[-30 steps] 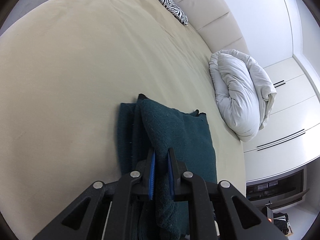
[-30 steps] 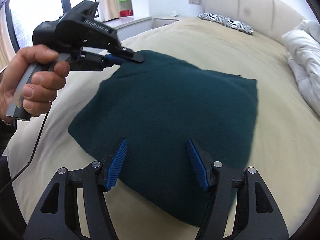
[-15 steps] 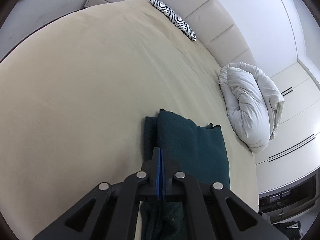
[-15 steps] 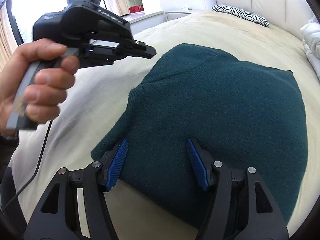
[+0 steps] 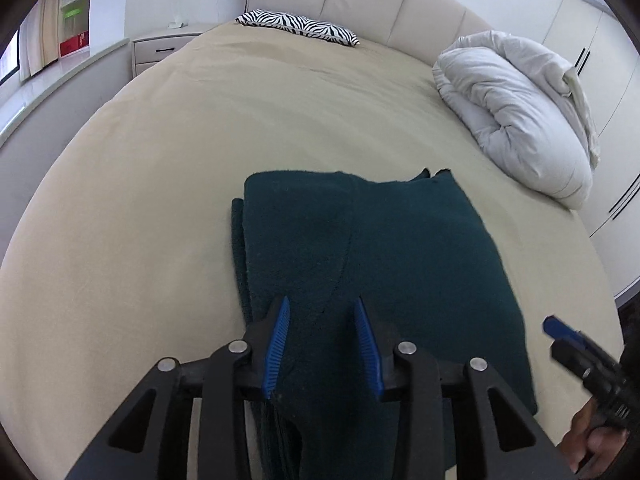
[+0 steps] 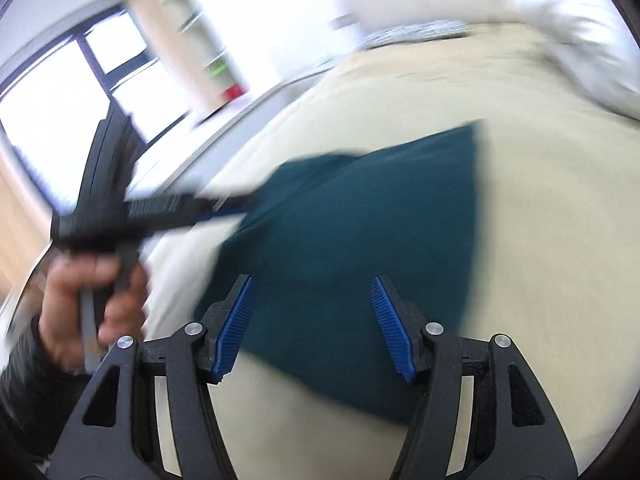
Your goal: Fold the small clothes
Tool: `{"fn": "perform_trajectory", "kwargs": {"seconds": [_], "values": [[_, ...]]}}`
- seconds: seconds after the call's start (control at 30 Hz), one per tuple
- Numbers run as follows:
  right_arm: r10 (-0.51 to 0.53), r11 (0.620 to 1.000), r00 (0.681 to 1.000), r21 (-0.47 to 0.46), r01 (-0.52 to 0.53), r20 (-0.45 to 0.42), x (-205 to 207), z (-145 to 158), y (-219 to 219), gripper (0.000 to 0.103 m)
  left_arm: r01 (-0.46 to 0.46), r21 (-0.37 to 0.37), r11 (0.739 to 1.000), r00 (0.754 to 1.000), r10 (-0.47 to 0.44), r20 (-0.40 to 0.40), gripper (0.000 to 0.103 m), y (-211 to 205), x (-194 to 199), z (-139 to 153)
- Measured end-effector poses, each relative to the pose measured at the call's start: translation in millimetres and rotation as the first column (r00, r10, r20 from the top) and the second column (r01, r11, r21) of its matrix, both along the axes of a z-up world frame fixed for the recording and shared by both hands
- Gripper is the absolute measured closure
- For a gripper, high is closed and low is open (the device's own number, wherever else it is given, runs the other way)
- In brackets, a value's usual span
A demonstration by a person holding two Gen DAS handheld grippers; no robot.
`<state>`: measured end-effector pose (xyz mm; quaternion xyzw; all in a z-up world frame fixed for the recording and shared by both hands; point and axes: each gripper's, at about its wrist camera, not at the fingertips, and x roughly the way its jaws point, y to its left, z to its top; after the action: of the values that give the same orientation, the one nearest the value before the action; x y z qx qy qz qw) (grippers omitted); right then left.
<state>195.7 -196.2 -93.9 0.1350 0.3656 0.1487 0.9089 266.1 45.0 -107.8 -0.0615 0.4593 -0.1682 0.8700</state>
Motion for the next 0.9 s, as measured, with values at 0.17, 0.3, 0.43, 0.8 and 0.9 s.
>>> {"fn": "perform_trajectory", "kwargs": {"seconds": [0.17, 0.3, 0.43, 0.8, 0.9], "values": [[-0.141, 0.989, 0.988, 0.036, 0.144, -0.068, 18.7, -12.7, -58.6, 0.044, -0.032, 0.112, 0.993, 0.999, 0.027, 0.040, 0.086, -1.4, -0.9, -15.6], [-0.085, 0.996, 0.991, 0.020, 0.088, -0.107, 39.0, -30.5, -44.8, 0.048, -0.042, 0.145, 0.989, 0.998, 0.034, 0.053, 0.086, 3.1, -1.6, -20.9], [-0.093, 0.995, 0.991, -0.055, 0.088, -0.096, 55.7, -38.9, -20.5, 0.047, -0.067, 0.116, 0.991, 0.997, 0.063, 0.042, 0.063, 20.0, -1.2, -32.3], [0.009, 0.914, 0.997, 0.406, 0.025, -0.082, -17.7, -38.4, -60.3, 0.057, -0.075, 0.152, 0.986, 0.996, 0.065, 0.069, 0.063, 15.8, -5.9, -29.9], [0.066, 0.905, 0.969, 0.423, 0.042, -0.238, -4.6, -84.9, -59.2, 0.072, -0.066, 0.170, 0.983, 0.996, 0.055, 0.069, 0.061, 14.3, -5.7, -30.1]]}}
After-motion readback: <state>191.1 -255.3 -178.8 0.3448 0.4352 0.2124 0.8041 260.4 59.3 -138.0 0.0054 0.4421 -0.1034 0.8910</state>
